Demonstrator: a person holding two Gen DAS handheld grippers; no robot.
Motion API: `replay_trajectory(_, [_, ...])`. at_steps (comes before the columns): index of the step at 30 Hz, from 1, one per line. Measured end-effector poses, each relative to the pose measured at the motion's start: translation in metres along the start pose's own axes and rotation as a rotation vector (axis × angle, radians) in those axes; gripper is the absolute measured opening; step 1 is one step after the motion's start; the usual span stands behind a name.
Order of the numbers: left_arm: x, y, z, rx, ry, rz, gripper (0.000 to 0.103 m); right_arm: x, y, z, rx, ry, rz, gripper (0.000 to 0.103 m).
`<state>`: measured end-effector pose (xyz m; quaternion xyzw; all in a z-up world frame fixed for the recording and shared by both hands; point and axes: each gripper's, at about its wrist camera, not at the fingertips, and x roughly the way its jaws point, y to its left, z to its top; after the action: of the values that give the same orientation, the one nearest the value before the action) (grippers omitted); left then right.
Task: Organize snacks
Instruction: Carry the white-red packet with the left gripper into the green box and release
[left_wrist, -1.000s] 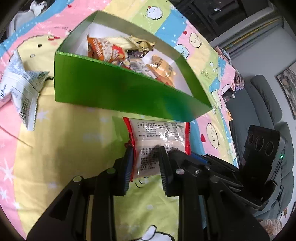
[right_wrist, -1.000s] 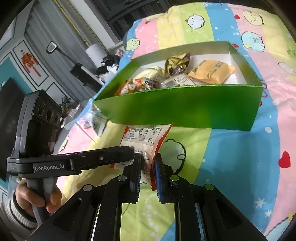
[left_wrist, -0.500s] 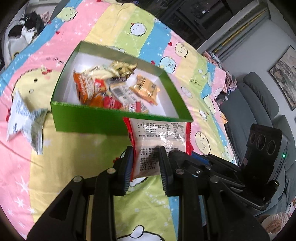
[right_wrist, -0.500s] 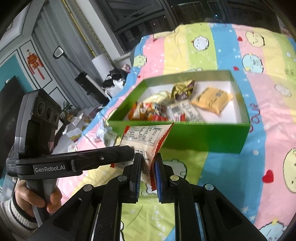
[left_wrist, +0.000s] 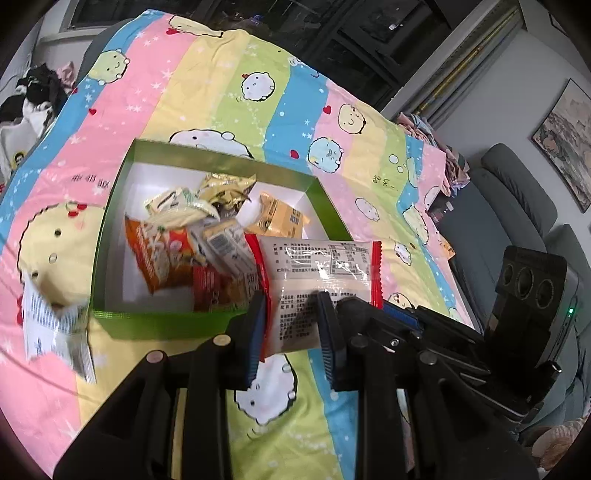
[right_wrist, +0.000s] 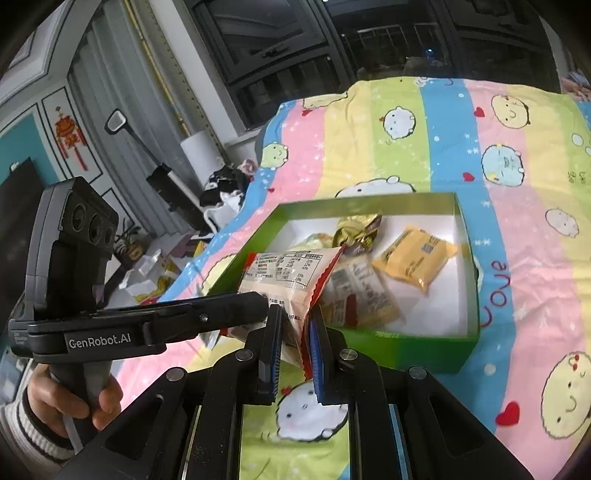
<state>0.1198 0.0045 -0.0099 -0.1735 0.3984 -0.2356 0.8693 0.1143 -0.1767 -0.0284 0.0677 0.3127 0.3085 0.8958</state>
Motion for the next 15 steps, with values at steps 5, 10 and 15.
replay_trajectory(5, [0.012, 0.004, 0.015, 0.006, 0.003, 0.001, 0.025, 0.009, -0.013, 0.012, 0.011, -0.008, -0.002, 0.016])
replay_trajectory(10, [0.029, 0.012, 0.023, -0.004, 0.027, 0.003, 0.025, 0.023, -0.024, 0.018, 0.019, 0.004, -0.015, 0.016])
replay_trajectory(15, [0.046, 0.020, 0.026, -0.019, 0.057, 0.011, 0.025, 0.036, -0.035, 0.017, 0.047, 0.026, -0.018, 0.016])
